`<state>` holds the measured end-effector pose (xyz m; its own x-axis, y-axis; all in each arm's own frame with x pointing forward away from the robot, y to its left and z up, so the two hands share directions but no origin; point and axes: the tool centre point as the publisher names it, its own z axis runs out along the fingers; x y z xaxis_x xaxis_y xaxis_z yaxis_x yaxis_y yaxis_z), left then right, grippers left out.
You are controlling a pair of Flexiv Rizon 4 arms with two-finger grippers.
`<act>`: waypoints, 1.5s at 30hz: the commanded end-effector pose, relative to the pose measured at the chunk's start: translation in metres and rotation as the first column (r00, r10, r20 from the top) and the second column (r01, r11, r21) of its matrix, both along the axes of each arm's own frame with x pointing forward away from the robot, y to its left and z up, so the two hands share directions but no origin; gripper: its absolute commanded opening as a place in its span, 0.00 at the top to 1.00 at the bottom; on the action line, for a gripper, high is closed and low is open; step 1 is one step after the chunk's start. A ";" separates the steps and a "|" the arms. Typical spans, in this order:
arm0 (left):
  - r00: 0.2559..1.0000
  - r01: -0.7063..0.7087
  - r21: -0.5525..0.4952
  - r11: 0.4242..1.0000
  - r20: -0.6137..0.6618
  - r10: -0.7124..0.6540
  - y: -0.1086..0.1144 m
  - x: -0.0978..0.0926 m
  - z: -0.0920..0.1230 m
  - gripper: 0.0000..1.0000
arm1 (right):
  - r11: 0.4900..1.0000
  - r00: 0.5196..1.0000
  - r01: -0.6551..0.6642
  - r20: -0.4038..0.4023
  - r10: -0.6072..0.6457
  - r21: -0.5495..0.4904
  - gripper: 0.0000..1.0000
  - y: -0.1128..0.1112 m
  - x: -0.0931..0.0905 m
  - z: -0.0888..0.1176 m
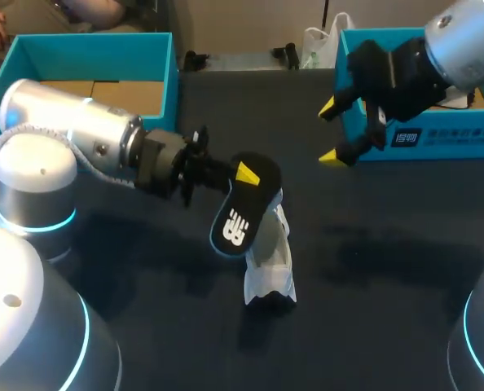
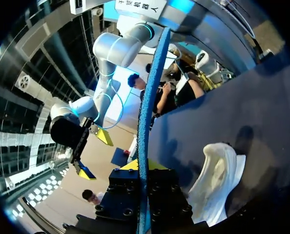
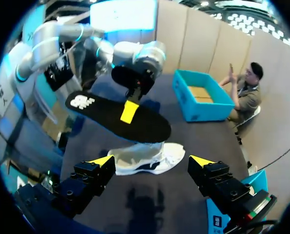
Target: Take the shoe out of the shoebox, open the shoe tongue, remove and reinsert the insole, then place the shoe into the shoebox
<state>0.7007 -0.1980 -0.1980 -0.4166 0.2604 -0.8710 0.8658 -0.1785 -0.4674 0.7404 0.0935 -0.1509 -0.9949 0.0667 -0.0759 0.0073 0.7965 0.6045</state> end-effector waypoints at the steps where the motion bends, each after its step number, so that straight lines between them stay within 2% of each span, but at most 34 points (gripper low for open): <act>1: 0.998 -0.028 -0.026 0.999 -0.063 0.026 0.003 -0.028 -0.010 1.00 | 0.995 0.999 -0.035 -0.002 0.035 -0.097 0.00 -0.002 -0.012 -0.003; 4: 0.995 -0.009 -0.010 1.000 -0.095 0.008 0.004 -0.038 -0.013 1.00 | 0.988 0.999 -0.047 -0.007 0.047 -0.150 0.00 -0.004 -0.025 -0.014; 5: 0.995 -0.009 -0.010 1.000 -0.095 0.008 0.004 -0.038 -0.013 1.00 | 0.990 0.999 -0.050 0.002 0.051 -0.129 0.00 -0.005 -0.028 -0.014; 15: 0.995 -0.009 -0.010 1.000 -0.095 0.008 0.004 -0.038 -0.013 1.00 | 0.990 0.999 -0.050 0.002 0.051 -0.129 0.00 -0.005 -0.028 -0.014; 18: 0.991 -0.015 -0.033 0.999 -0.132 0.010 -0.001 -0.040 -0.020 1.00 | 0.986 0.997 -0.078 0.017 0.081 -0.147 0.00 0.002 -0.020 -0.012; 26: 0.971 -0.096 -0.083 0.992 -0.227 0.075 0.005 -0.057 -0.038 1.00 | 0.980 0.995 -0.102 -0.013 0.102 -0.172 0.00 0.003 -0.040 -0.044; 30: 0.948 -0.089 -0.120 0.989 -0.313 0.048 0.007 -0.063 -0.039 1.00 | 0.979 0.992 -0.128 -0.025 0.126 -0.159 0.00 0.005 -0.050 -0.058; 40: 0.948 -0.089 -0.120 0.989 -0.313 0.048 0.007 -0.063 -0.039 1.00 | 0.979 0.992 -0.128 -0.025 0.126 -0.159 0.00 0.005 -0.050 -0.058; 42: 0.948 -0.089 -0.125 0.988 -0.314 0.046 0.004 -0.063 -0.042 1.00 | 0.977 0.992 -0.125 -0.020 0.123 -0.174 0.00 0.010 -0.045 -0.066; 45: 0.946 -0.082 -0.133 0.988 -0.323 0.035 -0.001 -0.065 -0.051 1.00 | 0.981 0.994 -0.113 -0.023 0.111 -0.159 0.00 0.014 -0.047 -0.088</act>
